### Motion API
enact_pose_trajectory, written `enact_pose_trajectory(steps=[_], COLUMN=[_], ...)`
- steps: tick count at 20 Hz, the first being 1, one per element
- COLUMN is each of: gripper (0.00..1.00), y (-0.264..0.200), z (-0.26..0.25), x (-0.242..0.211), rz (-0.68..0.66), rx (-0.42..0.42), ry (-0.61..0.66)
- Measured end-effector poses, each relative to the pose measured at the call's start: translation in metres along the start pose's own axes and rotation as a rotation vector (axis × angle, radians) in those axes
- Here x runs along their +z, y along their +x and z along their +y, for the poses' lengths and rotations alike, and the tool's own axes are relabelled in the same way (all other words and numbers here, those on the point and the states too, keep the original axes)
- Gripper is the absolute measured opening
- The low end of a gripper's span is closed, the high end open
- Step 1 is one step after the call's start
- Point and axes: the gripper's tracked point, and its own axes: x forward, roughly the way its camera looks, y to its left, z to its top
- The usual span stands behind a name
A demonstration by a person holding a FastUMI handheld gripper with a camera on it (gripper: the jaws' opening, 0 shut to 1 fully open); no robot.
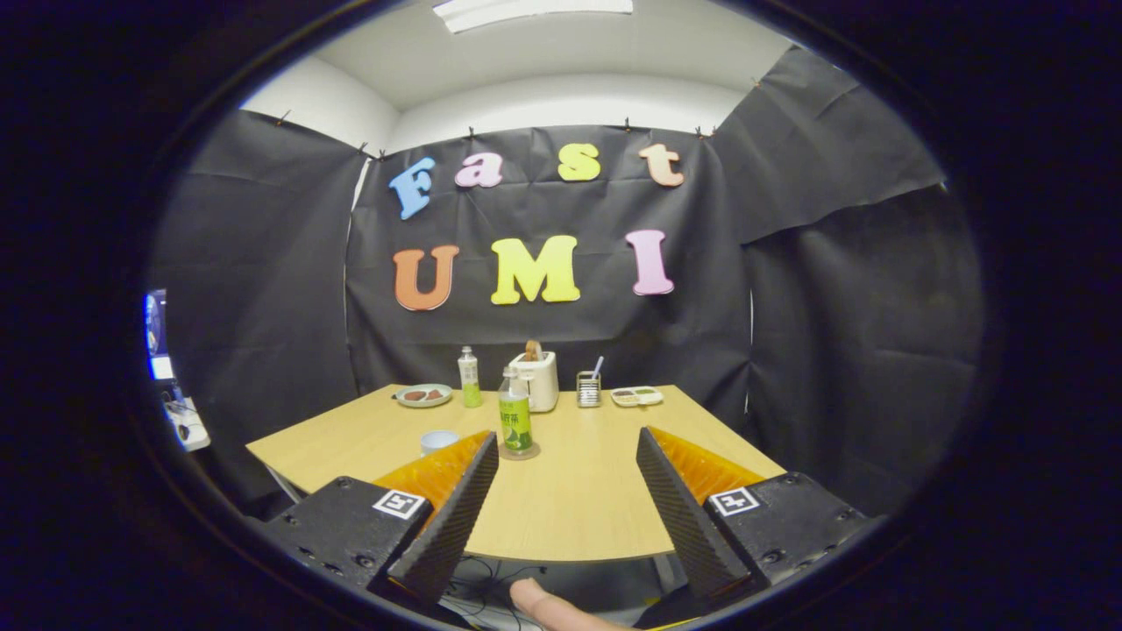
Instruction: Take the bottle from table, then pour the juice into the cup, finally place the bottle on the coaster
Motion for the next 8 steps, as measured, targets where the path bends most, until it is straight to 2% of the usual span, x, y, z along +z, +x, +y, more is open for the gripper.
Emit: enact_pose_trajectory(steps=[8], gripper=[1.0], y=[-0.0079], z=[-0.0089], x=[-0.0011], rz=[-0.015], rx=[-0.001], ry=[-0.01])
